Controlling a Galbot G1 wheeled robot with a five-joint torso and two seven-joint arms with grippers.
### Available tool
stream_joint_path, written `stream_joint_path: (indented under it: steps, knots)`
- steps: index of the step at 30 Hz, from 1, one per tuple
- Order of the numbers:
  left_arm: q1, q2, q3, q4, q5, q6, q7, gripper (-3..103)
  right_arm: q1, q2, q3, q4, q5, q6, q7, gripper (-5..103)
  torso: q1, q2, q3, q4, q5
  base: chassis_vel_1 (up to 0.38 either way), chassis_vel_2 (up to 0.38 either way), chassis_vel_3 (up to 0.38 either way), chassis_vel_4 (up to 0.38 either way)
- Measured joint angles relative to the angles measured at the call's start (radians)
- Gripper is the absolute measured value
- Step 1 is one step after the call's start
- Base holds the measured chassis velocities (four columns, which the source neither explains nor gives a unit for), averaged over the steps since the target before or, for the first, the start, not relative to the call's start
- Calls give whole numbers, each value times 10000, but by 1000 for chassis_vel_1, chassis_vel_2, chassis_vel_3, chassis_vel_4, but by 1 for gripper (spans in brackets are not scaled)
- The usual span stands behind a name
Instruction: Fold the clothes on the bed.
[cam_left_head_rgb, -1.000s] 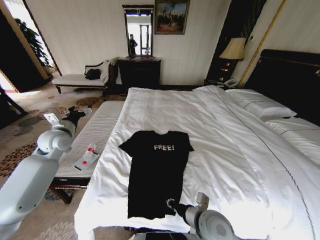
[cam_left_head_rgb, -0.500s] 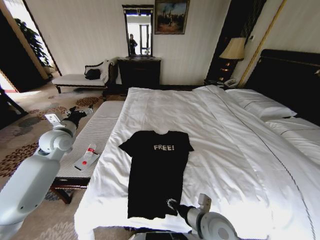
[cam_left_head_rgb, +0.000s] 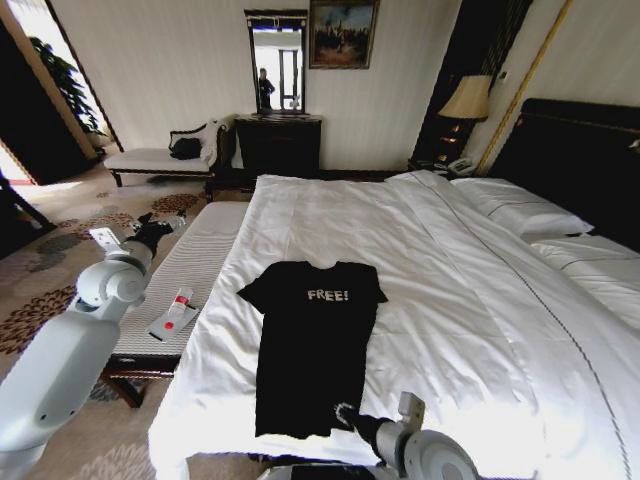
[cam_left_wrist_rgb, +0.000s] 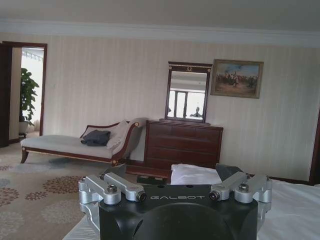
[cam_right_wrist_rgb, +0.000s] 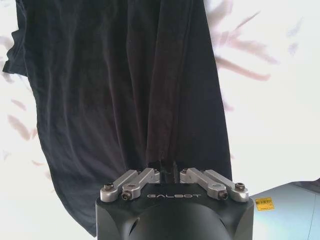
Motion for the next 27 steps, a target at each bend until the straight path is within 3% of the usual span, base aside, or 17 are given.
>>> stream_joint_path:
  steps: [1, 3, 4, 14, 19, 23, 26, 27]
  knots:
    - [13, 5, -13, -9, 0, 0, 0, 100, 7, 0, -11, 4, 0, 0, 0, 12, 0, 0, 0, 0, 0, 0, 0, 0, 0]
    - [31, 22, -40, -18, 0, 0, -1, 100, -2, -4, -26, 54, 0, 1, 3, 12, 0, 0, 0, -1, 0, 0, 0, 0, 0]
    - [42, 34, -67, -19, 0, 0, -2, 100, -29, -21, -23, 110, 0, 6, 5, 3, 0, 0, 0, 0, 0, 0, 0, 0, 0]
    - [54, -37, -147, -16, 4, 0, -5, 100, -542, -340, 575, 754, 48, 188, 18, 0, 0, 0, 0, -1, 0, 0, 0, 0, 0]
    - [33, -125, -182, -27, 12, -4, -4, 100, -894, -793, 1385, 810, 39, 310, 230, 0, -1, 0, 0, -1, 1, 0, 0, 0, 0]
    - [42, -157, -341, -73, -2, -18, 4, 100, -1394, -1623, 2073, 845, -1, 295, 1268, 0, 0, 0, 0, 3, 2, 0, 0, 0, 0]
    - [67, -192, -386, -103, -7, -21, 8, 100, -1549, -1787, 2174, 837, -29, 177, 1807, 0, 0, 0, 0, 0, 0, 0, 0, 0, 0]
    - [130, -227, -468, -156, -13, -28, 20, 100, -1689, -1864, 2253, 700, -143, 111, 2362, 0, 0, 0, 0, -3, 0, 0, 0, 0, 0]
